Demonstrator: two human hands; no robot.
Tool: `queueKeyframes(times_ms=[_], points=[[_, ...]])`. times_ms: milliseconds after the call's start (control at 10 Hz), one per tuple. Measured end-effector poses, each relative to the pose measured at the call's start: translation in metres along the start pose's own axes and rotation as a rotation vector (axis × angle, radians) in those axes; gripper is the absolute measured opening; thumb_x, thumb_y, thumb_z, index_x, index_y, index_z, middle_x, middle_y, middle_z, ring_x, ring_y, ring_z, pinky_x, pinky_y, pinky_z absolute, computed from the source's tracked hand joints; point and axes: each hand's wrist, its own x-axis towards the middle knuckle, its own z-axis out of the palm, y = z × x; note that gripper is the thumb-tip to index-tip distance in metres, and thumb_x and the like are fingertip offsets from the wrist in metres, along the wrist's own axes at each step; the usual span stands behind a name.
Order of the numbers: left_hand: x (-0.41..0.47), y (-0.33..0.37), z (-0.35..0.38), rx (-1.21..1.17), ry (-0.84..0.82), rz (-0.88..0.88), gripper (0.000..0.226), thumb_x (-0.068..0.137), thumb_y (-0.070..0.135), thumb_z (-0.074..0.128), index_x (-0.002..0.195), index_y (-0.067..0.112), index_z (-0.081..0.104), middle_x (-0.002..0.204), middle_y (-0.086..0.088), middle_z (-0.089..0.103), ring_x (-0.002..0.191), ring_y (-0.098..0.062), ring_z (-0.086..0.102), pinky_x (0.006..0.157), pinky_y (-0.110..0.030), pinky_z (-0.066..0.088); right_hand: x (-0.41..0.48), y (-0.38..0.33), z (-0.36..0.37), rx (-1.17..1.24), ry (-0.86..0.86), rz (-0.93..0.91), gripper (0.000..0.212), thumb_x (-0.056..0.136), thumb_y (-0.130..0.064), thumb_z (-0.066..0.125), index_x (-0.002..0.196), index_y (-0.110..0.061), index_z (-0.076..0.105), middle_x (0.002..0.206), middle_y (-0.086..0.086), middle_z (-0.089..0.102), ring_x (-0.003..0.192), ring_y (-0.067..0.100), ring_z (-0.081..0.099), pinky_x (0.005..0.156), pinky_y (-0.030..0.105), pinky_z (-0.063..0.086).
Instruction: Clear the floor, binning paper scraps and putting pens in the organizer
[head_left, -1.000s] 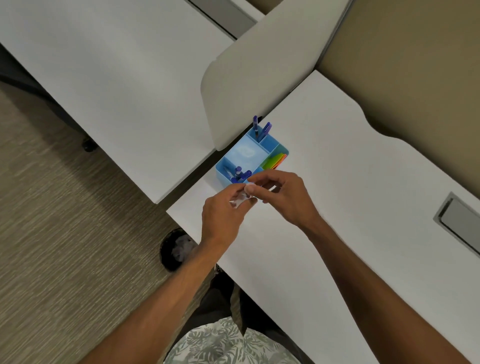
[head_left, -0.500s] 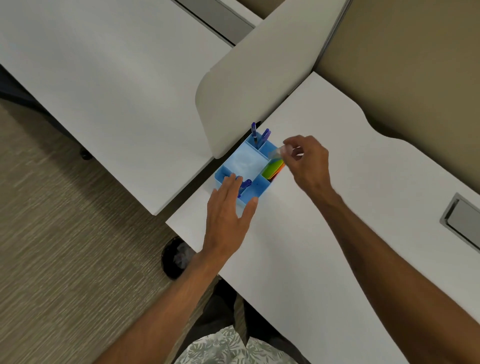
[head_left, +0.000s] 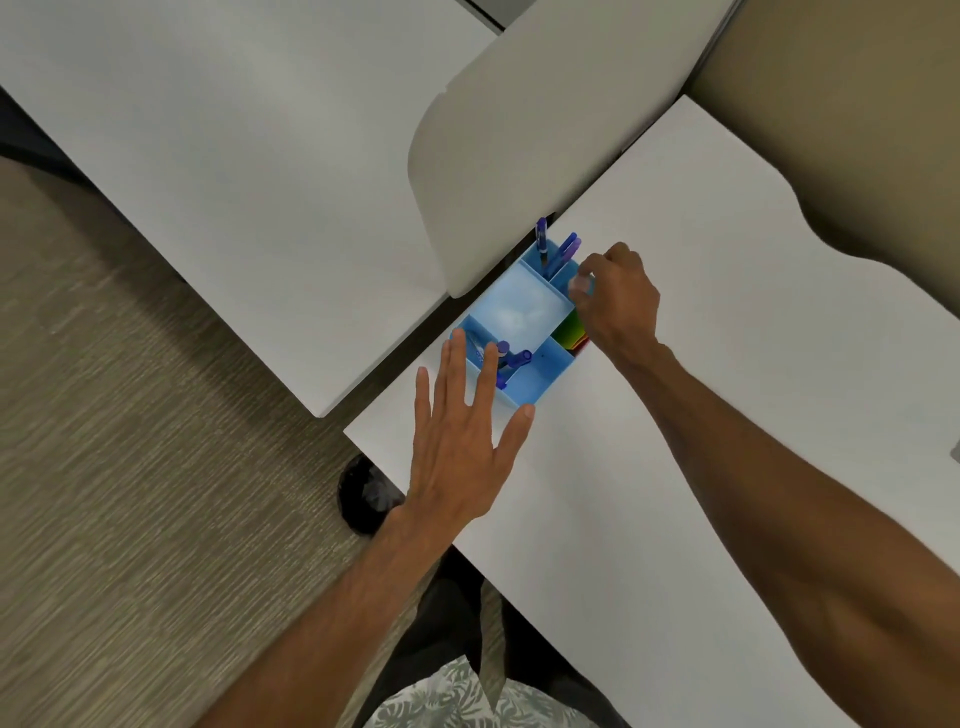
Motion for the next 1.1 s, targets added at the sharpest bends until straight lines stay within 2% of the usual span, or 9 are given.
queueKeyframes(times_ms=[100, 300, 400, 500, 700, 800, 900, 1000, 1100], points=[[0.0, -0.003, 0.001, 0.018, -0.023, -0.014, 0.081, 0.096, 0.071, 0.013, 0.161, 0.024, 0.01, 0.17, -0.008, -0.007, 0.157, -0.022, -0.003, 0.127, -0.044, 0.001, 0.003, -0.001, 0.004, -0.022, -0.014, 0.027, 0.02, 0.096, -0.02, 0.06, 0.107, -0.006, 0.07, 0.106, 0.01, 0.061, 0.094, 0.025, 0.055, 0.072, 0.038, 0.051], [-0.002, -0.007, 0.003, -0.028, -0.034, -0.03, 0.077, 0.097, 0.066, 0.018, 0.161, 0.024, 0.01, 0.17, -0.008, -0.006, 0.157, -0.024, 0.002, 0.127, -0.046, 0.009, 0.008, -0.001, 0.008, -0.058, -0.06, -0.071, 0.019, 0.098, -0.017, 0.055, 0.104, -0.006, 0.069, 0.099, 0.01, 0.062, 0.081, 0.02, 0.049, 0.068, 0.034, 0.048], [-0.003, -0.009, 0.004, -0.025, -0.045, -0.029, 0.077, 0.097, 0.065, 0.018, 0.161, 0.025, 0.007, 0.17, -0.007, -0.007, 0.157, -0.023, 0.002, 0.127, -0.046, 0.009, 0.008, -0.003, 0.011, -0.074, -0.089, -0.101, 0.018, 0.098, -0.017, 0.057, 0.106, -0.007, 0.07, 0.099, 0.009, 0.062, 0.083, 0.022, 0.053, 0.07, 0.039, 0.055], [-0.005, -0.01, 0.003, -0.029, -0.039, -0.018, 0.076, 0.098, 0.066, 0.015, 0.161, 0.025, 0.005, 0.17, -0.006, -0.006, 0.157, -0.022, 0.002, 0.127, -0.046, 0.01, 0.006, -0.004, 0.009, -0.057, -0.091, -0.096, 0.017, 0.097, -0.015, 0.059, 0.108, -0.007, 0.07, 0.101, 0.009, 0.063, 0.087, 0.024, 0.055, 0.071, 0.041, 0.056], [-0.006, -0.008, -0.007, -0.013, 0.0, 0.037, 0.075, 0.101, 0.063, 0.02, 0.162, 0.021, 0.009, 0.17, -0.007, -0.003, 0.157, -0.022, 0.002, 0.127, -0.043, 0.008, -0.015, -0.007, -0.015, 0.036, 0.006, -0.062, 0.024, 0.097, -0.023, 0.058, 0.116, -0.009, 0.068, 0.113, 0.009, 0.064, 0.099, 0.027, 0.059, 0.075, 0.034, 0.048], [-0.004, -0.002, -0.018, -0.036, 0.021, 0.085, 0.075, 0.101, 0.059, 0.027, 0.161, 0.019, 0.009, 0.17, -0.008, -0.002, 0.157, -0.022, 0.001, 0.127, -0.043, 0.008, -0.035, -0.008, -0.034, 0.027, 0.049, -0.097, 0.036, 0.1, -0.03, 0.055, 0.13, -0.012, 0.061, 0.134, 0.01, 0.059, 0.118, 0.029, 0.055, 0.094, 0.039, 0.044], [0.001, 0.01, -0.034, -0.052, 0.035, 0.154, 0.075, 0.101, 0.058, 0.027, 0.161, 0.019, 0.009, 0.17, -0.009, -0.002, 0.157, -0.024, 0.0, 0.127, -0.046, 0.008, -0.056, -0.008, -0.055, -0.033, 0.077, -0.086, 0.049, 0.103, -0.04, 0.045, 0.147, -0.017, 0.044, 0.155, 0.01, 0.04, 0.14, 0.029, 0.039, 0.112, 0.047, 0.03], [0.009, 0.026, -0.053, -0.038, 0.079, 0.218, 0.076, 0.1, 0.057, 0.029, 0.161, 0.016, 0.013, 0.169, -0.011, 0.002, 0.157, -0.026, 0.003, 0.127, -0.045, 0.007, -0.074, -0.004, -0.079, -0.093, 0.117, -0.08, 0.059, 0.104, -0.05, 0.035, 0.156, -0.023, 0.026, 0.165, 0.006, 0.022, 0.151, 0.026, 0.023, 0.119, 0.048, 0.019], [0.016, 0.049, -0.078, -0.013, 0.161, 0.236, 0.077, 0.098, 0.06, 0.023, 0.16, 0.015, 0.017, 0.169, -0.011, 0.007, 0.157, -0.028, 0.007, 0.125, -0.042, 0.004, -0.085, -0.005, -0.113, -0.098, 0.165, -0.084, 0.063, 0.104, -0.054, 0.029, 0.158, -0.025, 0.016, 0.167, 0.003, 0.011, 0.154, 0.023, 0.012, 0.121, 0.048, 0.014]])
